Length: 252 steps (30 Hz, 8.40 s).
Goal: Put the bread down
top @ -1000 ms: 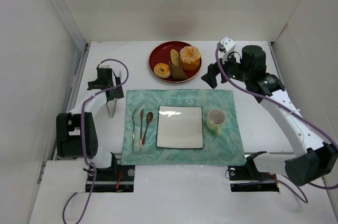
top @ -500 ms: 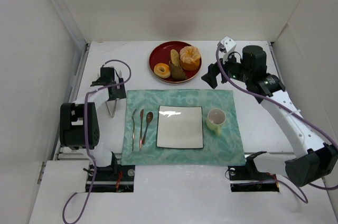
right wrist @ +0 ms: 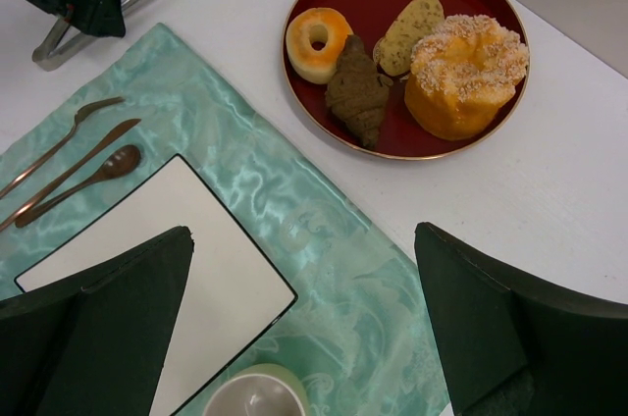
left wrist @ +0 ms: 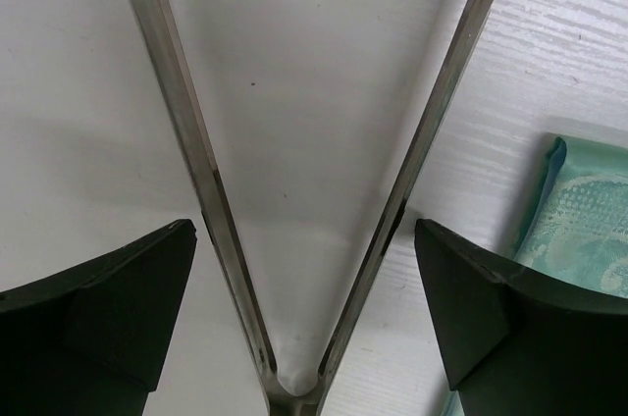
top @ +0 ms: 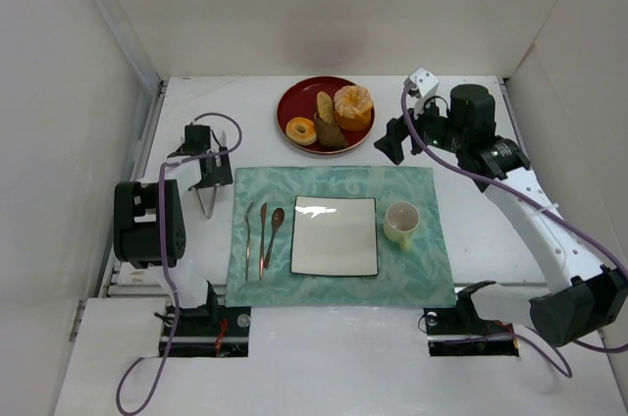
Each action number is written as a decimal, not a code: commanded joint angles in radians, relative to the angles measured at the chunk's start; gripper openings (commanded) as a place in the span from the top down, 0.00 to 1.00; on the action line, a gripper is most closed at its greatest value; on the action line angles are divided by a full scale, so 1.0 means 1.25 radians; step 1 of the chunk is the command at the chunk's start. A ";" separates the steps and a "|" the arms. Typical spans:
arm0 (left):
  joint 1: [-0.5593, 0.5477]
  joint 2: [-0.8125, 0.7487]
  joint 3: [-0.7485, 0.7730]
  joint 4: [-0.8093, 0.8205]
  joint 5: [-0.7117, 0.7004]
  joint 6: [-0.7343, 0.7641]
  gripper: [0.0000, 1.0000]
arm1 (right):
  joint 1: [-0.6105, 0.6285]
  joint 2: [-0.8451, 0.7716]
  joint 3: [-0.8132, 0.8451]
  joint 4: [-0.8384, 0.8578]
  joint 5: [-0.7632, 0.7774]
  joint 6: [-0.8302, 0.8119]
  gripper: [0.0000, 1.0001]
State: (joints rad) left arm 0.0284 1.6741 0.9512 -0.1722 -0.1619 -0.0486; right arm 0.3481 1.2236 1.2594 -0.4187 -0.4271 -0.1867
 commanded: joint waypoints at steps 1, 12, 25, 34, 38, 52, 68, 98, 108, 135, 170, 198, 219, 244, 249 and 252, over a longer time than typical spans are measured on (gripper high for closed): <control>0.005 0.019 0.034 -0.002 0.024 0.014 0.08 | 0.003 -0.022 0.002 0.016 -0.008 0.001 0.00; 0.021 0.035 0.034 -0.009 0.085 0.022 0.23 | 0.003 -0.029 0.002 0.016 -0.008 0.001 0.00; 0.029 0.063 0.042 -0.032 0.126 0.029 0.47 | 0.003 -0.036 0.002 0.023 -0.001 0.001 0.00; 0.029 -0.076 0.065 -0.039 0.175 0.014 0.50 | 0.003 -0.036 0.002 0.023 -0.001 0.001 0.00; 0.013 -0.167 0.092 -0.054 0.204 -0.004 0.50 | 0.003 -0.036 -0.005 0.023 -0.001 0.001 0.00; -0.112 -0.272 0.266 -0.162 0.291 -0.037 0.52 | 0.003 -0.029 -0.005 0.023 0.007 0.001 0.00; -0.358 -0.051 0.477 -0.207 0.325 -0.076 0.52 | 0.003 -0.036 -0.005 0.031 0.021 0.001 0.00; -0.425 0.023 0.514 -0.300 0.154 -0.043 0.52 | 0.003 -0.029 -0.005 0.031 0.021 0.001 0.00; -0.406 -0.022 0.497 -0.321 0.042 -0.043 0.53 | 0.003 -0.029 -0.005 0.031 0.021 0.001 0.00; -0.298 0.060 0.498 -0.317 0.107 0.027 0.54 | 0.003 -0.029 -0.005 0.031 0.021 0.001 0.00; -0.267 0.212 0.688 -0.418 0.222 0.056 0.54 | 0.003 -0.029 -0.005 0.031 0.021 0.001 0.00; -0.252 0.236 0.730 -0.499 0.274 0.056 0.55 | 0.003 -0.044 -0.012 0.038 0.021 0.001 0.00; -0.229 0.236 0.710 -0.492 0.333 0.056 0.59 | 0.003 -0.051 -0.012 0.038 0.029 0.001 0.00; -0.229 0.126 0.735 -0.484 0.299 0.041 0.89 | 0.003 -0.051 -0.020 0.045 0.029 0.001 0.00; -0.229 0.048 0.735 -0.476 0.273 0.025 0.89 | 0.003 -0.051 -0.020 0.045 0.029 0.001 0.00; -0.236 0.006 0.726 -0.483 0.261 0.025 0.89 | 0.003 -0.051 -0.020 0.045 0.029 0.001 0.00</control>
State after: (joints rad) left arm -0.2573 1.7931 1.8343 -0.7898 0.1822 -0.0074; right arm 0.3481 1.1885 1.2404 -0.4107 -0.3969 -0.1867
